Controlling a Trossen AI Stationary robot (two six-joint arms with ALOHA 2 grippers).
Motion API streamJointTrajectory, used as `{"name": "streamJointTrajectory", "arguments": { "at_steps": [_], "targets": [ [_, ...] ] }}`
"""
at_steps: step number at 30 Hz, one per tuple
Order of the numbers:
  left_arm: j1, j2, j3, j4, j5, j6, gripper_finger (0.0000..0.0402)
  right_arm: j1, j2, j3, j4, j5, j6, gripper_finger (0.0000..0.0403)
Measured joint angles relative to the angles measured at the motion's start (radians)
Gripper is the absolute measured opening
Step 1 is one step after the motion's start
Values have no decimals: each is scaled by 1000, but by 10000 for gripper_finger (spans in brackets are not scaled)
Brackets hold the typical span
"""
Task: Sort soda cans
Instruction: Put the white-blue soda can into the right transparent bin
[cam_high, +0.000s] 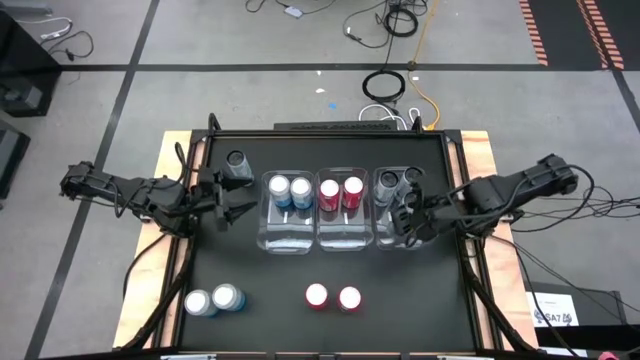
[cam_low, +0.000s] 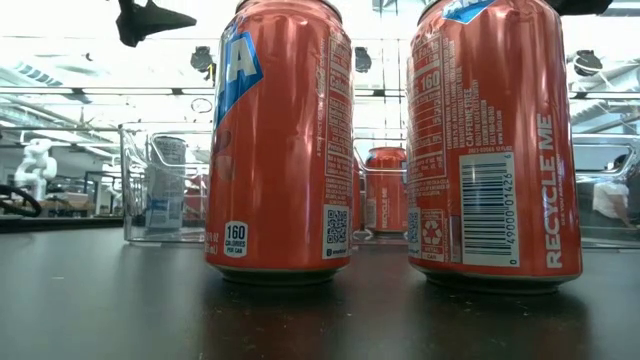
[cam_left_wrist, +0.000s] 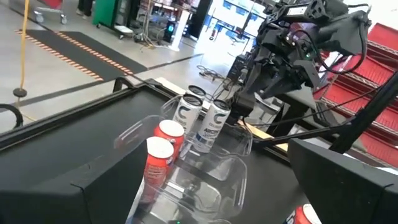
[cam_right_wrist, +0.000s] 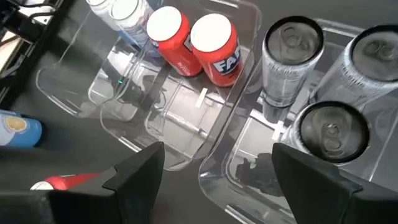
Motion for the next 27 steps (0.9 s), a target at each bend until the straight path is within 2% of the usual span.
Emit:
{"name": "streamJointTrajectory", "arguments": {
  "at_steps": [13, 20, 24, 27],
  "targets": [
    [0, 0, 1, 2, -1, 20, 400, 55, 124, 0, 8, 28, 42, 290],
    [9, 5, 1, 3, -123, -104, 400, 58, 197, 0, 9, 26, 59, 290],
    [82, 5, 15, -7, -149, -107, 400, 59, 237, 0, 10, 25, 58, 290],
    [182, 13, 72, -17, -152, -41, 400, 60, 259, 0, 10, 23, 59, 290]
  ]
}}
